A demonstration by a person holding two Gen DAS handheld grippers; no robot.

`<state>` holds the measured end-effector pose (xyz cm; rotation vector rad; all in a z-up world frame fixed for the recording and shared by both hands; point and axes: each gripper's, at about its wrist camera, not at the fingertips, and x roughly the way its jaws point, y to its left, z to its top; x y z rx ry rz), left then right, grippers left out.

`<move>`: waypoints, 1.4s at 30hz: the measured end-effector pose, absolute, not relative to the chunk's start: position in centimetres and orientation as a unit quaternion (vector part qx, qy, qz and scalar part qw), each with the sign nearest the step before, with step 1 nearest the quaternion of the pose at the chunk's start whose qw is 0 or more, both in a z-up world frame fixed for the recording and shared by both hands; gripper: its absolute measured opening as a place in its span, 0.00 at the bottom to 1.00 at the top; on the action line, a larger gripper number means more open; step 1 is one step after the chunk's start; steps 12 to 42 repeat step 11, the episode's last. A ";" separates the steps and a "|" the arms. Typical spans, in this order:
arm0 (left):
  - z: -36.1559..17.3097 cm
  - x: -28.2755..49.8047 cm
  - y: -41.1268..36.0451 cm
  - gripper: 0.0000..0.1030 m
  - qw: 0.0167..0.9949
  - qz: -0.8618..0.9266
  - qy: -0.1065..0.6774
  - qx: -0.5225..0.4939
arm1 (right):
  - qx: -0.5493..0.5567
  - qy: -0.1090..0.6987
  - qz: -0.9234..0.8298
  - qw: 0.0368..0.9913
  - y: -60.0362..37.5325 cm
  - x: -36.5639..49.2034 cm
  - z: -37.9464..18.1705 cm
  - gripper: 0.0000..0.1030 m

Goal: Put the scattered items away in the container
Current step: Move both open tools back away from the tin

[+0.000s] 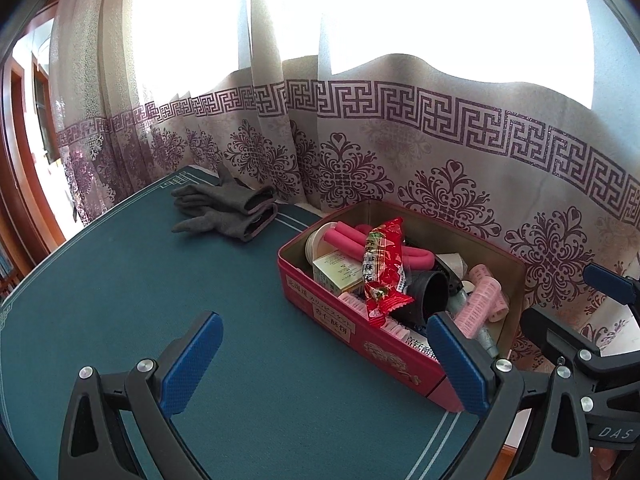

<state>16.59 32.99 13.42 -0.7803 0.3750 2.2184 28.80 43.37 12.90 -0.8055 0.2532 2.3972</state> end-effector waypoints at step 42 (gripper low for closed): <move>12.4 16.1 33.7 1.00 0.369 0.860 0.151 -0.317 | -0.316 0.100 0.895 0.298 43.9 28.5 12.1 0.99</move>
